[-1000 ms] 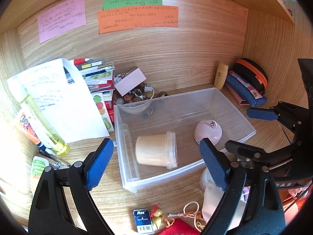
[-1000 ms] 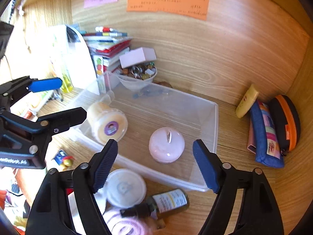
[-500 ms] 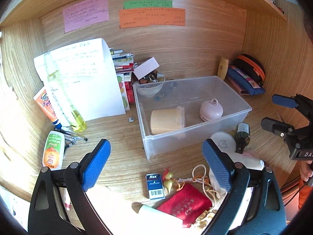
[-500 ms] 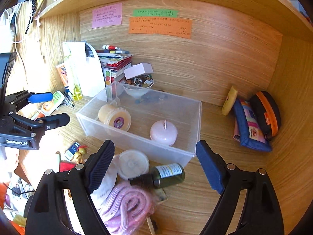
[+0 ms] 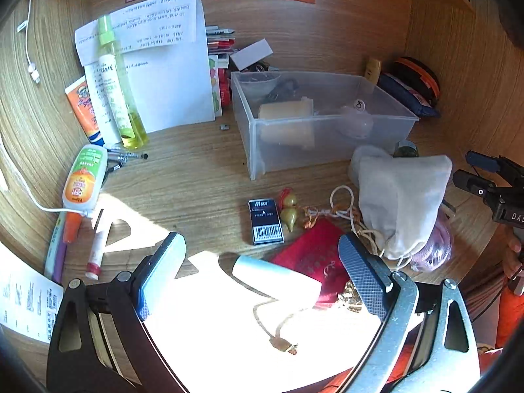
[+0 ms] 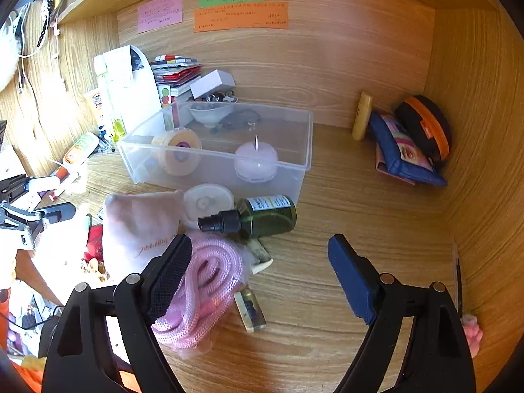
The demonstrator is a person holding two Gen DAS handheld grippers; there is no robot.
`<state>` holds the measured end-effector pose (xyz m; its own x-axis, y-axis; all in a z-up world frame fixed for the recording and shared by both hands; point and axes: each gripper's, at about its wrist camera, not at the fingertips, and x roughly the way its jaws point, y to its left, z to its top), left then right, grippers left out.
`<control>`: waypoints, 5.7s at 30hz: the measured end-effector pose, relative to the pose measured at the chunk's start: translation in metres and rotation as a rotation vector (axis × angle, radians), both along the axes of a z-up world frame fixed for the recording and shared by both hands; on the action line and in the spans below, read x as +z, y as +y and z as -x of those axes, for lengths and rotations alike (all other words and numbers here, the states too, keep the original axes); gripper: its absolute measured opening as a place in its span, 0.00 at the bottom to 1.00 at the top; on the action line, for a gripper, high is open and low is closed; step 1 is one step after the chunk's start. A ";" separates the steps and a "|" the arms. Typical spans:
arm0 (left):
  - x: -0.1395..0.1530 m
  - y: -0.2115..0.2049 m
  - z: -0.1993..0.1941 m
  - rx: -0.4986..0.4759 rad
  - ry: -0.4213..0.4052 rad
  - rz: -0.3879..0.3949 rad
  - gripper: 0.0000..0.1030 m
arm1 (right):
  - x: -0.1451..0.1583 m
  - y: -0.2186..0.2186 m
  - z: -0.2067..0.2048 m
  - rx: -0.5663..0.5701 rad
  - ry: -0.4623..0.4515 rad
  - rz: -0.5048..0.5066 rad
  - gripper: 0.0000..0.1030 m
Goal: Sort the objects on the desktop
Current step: 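Open both grippers to release the jar and container, then withdraw, then grasp the light-blue tube with the left gripper while the right grasps a small bottle, then carry the blue tube and small bottle into the clear box, both grippers, then open both grippers to release the items in the box and withdraw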
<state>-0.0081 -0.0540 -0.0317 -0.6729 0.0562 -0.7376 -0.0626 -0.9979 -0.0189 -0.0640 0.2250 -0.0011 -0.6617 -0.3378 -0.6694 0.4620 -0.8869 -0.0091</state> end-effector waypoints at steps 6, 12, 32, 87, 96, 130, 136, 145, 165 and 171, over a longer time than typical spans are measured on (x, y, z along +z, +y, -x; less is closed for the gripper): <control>-0.015 0.003 -0.017 -0.029 -0.017 -0.011 0.93 | -0.018 0.011 -0.008 -0.032 -0.027 -0.010 0.81; -0.033 0.007 -0.014 -0.042 -0.044 0.007 0.93 | -0.032 0.021 -0.014 -0.040 -0.069 -0.004 0.80; -0.053 -0.001 0.000 -0.051 -0.002 -0.022 0.79 | -0.057 0.018 0.001 0.000 -0.142 -0.027 0.55; 0.036 0.013 0.030 -0.026 0.214 -0.077 0.18 | 0.019 -0.005 0.019 0.030 0.023 0.111 0.14; 0.065 0.017 0.056 -0.058 0.254 -0.104 0.18 | 0.030 -0.014 0.039 0.048 0.028 0.113 0.14; 0.043 0.072 0.156 -0.203 0.157 -0.102 0.18 | 0.003 -0.037 0.134 0.045 -0.082 0.055 0.14; 0.030 0.078 0.163 -0.208 0.116 -0.079 0.18 | -0.003 -0.041 0.139 0.047 -0.100 0.038 0.14; 0.019 0.084 0.166 -0.218 0.071 -0.067 0.18 | -0.003 -0.046 0.136 0.054 -0.101 0.015 0.14; 0.032 0.084 0.158 -0.241 0.074 -0.079 0.33 | 0.011 -0.043 0.115 0.055 -0.059 0.005 0.47; 0.043 0.084 0.149 -0.225 0.108 -0.069 0.52 | 0.019 -0.043 0.105 0.059 -0.030 0.000 0.53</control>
